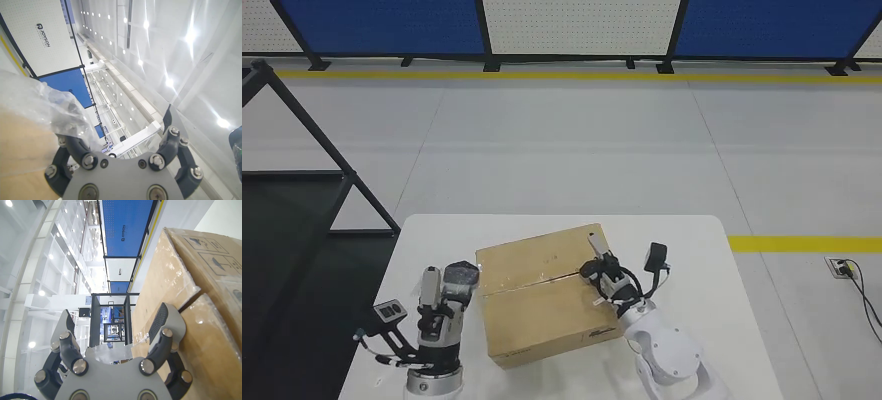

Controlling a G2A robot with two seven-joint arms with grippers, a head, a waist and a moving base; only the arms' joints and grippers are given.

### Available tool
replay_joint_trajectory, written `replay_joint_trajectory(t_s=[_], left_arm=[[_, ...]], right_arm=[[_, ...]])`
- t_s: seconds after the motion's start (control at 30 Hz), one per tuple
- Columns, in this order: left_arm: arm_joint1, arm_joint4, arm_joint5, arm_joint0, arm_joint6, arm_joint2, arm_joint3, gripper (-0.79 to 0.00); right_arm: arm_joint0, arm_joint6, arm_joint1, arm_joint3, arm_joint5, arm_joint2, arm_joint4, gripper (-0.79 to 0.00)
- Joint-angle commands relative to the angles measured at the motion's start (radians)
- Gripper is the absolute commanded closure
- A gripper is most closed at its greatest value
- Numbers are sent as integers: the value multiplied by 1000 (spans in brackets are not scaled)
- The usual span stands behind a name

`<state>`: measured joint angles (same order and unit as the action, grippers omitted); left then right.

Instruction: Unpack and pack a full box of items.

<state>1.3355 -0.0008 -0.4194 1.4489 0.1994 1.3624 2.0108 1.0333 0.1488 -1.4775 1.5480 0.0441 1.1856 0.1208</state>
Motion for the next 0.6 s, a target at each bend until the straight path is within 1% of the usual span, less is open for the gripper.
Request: replay_joint_trajectory(t_s=[0.0,0.43,0.57], left_arm=[[3,20,15,-13,1,-18,-9,-785],[19,96,95,-82,-18,-93,-63,-785],[24,111,111,-106,-15,-112,-78,-785]], right_arm=[[1,1,0,-1,-1,2,2,-785],[21,-4,1,27,2,11,-8,-785],[27,-21,-1,31,-19,14,-2,-785]])
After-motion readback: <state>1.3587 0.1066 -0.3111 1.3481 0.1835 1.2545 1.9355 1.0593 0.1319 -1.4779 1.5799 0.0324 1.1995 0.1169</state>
